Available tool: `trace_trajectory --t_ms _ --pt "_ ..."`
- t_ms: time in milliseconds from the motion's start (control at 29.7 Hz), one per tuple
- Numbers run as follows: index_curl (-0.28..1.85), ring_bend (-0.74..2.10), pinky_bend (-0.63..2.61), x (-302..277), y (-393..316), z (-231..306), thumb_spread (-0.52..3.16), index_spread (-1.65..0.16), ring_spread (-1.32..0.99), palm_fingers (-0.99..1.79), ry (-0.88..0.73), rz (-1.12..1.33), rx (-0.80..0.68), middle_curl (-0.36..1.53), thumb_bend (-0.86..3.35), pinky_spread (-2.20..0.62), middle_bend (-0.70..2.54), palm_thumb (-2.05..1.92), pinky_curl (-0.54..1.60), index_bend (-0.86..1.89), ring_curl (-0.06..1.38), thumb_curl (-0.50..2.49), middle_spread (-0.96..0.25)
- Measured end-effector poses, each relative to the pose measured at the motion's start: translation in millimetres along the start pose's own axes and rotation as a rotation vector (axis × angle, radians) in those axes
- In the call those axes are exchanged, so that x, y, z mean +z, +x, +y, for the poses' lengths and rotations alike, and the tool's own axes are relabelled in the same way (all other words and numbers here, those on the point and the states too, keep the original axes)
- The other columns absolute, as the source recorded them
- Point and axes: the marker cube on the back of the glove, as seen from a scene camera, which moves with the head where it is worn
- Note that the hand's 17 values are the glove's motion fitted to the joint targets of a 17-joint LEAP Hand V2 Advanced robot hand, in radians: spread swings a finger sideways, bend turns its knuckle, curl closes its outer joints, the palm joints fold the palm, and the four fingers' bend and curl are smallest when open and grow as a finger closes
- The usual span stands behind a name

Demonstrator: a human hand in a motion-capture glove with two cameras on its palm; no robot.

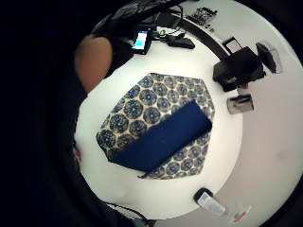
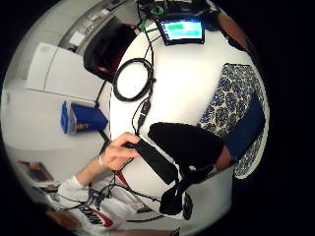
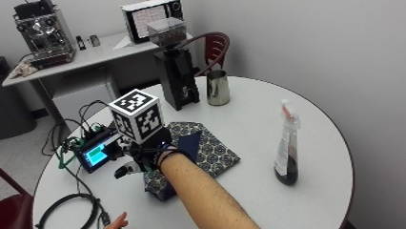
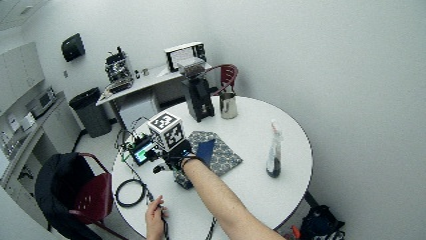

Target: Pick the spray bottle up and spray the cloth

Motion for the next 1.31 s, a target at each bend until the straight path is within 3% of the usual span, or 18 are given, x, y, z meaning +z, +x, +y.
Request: trace_trajectory --t_ms 270,573,809,1314 --pt "0.21 0.36 0.32 2 -5 4 1.05 -0.39 -0.02 0.59 0.016 0.004 -0.008 0.31 -0.01 0.24 0.34 0.36 0.28 0.12 0.27 0.21 -0.07" --pt "0.21 0.33 0.32 -13 1 52 1.05 -0.39 -0.01 0.57 0.023 0.092 -0.014 0.34 -0.02 0.23 0.35 0.35 0.3 0.11 0.28 0.23 -0.07" --pt "0.21 0.32 0.32 -57 25 125 1.05 -0.4 0.01 0.56 0.178 0.015 0.013 0.35 -0.02 0.23 0.34 0.35 0.31 0.12 0.29 0.24 -0.06" --pt "0.24 0.3 0.31 -96 114 275 1.06 -0.39 0.03 0.56 0.595 -0.195 0.268 0.34 -0.01 0.23 0.27 0.4 0.33 0.14 0.3 0.26 -0.05"
